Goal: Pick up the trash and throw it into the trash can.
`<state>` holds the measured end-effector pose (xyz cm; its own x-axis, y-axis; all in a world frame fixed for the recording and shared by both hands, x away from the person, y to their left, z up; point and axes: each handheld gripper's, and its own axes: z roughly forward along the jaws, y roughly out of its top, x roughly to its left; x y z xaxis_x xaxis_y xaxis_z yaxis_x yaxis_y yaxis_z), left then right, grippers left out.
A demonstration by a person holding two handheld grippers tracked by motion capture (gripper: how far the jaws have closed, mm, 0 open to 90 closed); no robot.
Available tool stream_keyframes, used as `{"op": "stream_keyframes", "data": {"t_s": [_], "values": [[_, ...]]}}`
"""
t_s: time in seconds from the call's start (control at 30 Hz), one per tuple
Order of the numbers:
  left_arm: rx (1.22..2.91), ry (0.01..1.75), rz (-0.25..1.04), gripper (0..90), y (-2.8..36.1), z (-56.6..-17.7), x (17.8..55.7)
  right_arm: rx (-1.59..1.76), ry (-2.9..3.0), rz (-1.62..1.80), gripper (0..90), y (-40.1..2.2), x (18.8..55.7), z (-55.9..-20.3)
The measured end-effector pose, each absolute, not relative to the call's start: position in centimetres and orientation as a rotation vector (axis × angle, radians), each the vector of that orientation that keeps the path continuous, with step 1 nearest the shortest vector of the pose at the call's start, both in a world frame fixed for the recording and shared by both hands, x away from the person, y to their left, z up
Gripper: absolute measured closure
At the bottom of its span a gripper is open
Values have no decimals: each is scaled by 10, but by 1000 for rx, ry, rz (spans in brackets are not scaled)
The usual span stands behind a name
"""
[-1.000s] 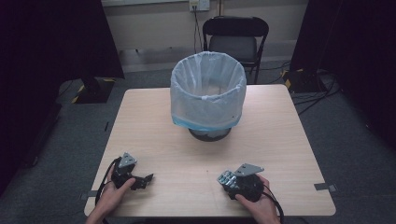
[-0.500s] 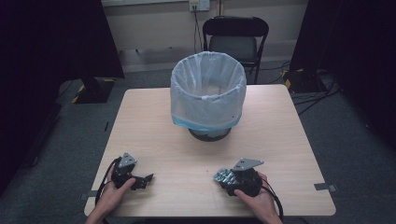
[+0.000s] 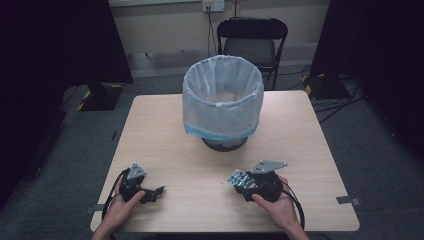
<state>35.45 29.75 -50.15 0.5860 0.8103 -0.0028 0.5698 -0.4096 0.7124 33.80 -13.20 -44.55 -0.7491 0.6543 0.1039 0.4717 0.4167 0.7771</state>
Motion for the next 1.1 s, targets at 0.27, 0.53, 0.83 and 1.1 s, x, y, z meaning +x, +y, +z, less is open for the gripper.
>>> {"op": "stream_keyframes", "data": {"t_s": [0.27, 0.53, 0.83, 1.1], "values": [[2131, 1093, 454, 0, 297, -502, 355, 933, 2439, 1303, 337, -128, 347, -418], [2131, 1093, 454, 0, 297, -502, 355, 901, 2418, 1336, 337, -127, 355, -394], [2129, 1096, 452, 0, 297, -502, 354, 827, 2386, 1379, 336, -125, 363, -359], [2133, 1091, 453, 0, 298, -502, 355, 796, 2360, 1433, 336, -125, 374, -328]]}}
